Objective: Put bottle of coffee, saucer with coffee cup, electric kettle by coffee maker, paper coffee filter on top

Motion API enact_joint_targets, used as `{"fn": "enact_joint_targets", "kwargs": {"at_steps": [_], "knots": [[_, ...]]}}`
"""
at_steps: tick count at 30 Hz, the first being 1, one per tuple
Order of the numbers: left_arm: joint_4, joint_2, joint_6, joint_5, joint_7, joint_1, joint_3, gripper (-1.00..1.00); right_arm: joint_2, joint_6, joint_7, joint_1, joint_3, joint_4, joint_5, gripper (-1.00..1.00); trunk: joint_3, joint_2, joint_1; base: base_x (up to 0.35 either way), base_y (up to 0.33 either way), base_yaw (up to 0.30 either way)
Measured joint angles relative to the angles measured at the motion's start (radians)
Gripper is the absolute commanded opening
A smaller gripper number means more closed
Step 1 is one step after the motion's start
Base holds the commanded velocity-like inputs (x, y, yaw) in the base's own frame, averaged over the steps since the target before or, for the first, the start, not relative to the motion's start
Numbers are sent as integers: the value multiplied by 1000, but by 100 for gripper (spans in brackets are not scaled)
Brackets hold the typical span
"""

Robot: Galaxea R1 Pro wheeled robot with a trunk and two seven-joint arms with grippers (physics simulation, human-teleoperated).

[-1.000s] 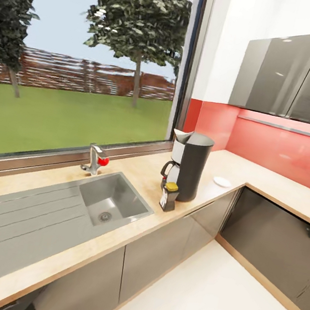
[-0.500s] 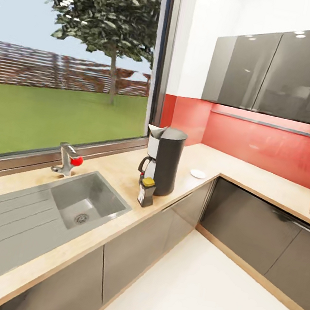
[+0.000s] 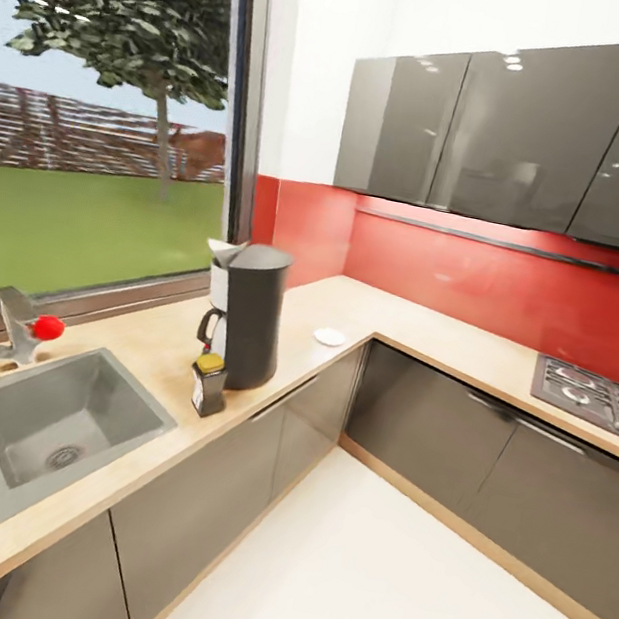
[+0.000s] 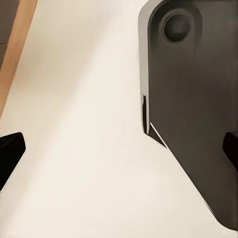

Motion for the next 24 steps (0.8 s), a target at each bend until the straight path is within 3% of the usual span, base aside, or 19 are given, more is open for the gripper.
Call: {"fn": "enact_joint_targets", "kwargs": {"at_steps": [9, 24], "knots": [[0, 0, 1, 0, 1, 0, 0, 100, -7, -46, 0, 0, 0, 0, 1, 100, 0, 0, 0, 179, -252, -300], [0, 0, 1, 1, 2, -2, 0, 100, -8, -51, 0, 0, 0, 0, 2, 100, 0, 0, 0, 215, -239, -300]]}}
